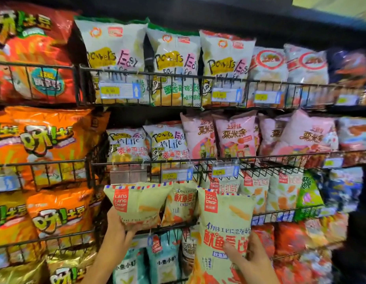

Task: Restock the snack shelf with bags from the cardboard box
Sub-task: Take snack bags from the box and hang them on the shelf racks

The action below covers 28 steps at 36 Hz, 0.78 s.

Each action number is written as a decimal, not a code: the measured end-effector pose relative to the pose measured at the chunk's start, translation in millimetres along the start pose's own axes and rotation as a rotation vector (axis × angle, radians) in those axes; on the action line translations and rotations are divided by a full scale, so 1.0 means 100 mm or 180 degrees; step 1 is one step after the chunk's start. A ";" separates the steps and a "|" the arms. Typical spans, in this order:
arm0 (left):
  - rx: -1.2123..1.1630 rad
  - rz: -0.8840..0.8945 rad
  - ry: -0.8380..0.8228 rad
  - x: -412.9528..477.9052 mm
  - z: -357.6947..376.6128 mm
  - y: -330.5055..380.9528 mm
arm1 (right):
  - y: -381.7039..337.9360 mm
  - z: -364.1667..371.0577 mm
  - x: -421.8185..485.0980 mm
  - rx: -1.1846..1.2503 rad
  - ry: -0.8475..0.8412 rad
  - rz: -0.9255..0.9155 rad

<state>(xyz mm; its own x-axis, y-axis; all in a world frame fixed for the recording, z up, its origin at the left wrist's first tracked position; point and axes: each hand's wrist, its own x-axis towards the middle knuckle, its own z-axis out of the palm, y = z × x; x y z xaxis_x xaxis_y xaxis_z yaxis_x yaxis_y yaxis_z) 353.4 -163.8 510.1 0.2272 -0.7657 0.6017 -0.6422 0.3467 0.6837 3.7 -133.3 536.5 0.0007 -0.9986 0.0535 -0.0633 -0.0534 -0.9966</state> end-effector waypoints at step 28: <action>0.0636 -0.0756 -0.0684 0.23 0.02 -0.56 | 0.12 0.18 0.07 -0.0027 -0.0299 -0.0035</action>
<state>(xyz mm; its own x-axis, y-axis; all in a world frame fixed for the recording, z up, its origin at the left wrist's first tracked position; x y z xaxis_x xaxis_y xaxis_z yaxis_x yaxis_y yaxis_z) 393.4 -201.7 484.9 0.2419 -0.9156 0.3213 -0.7251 0.0495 0.6869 20.7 -140.7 523.9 0.0949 -0.9938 0.0577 -0.0712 -0.0646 -0.9954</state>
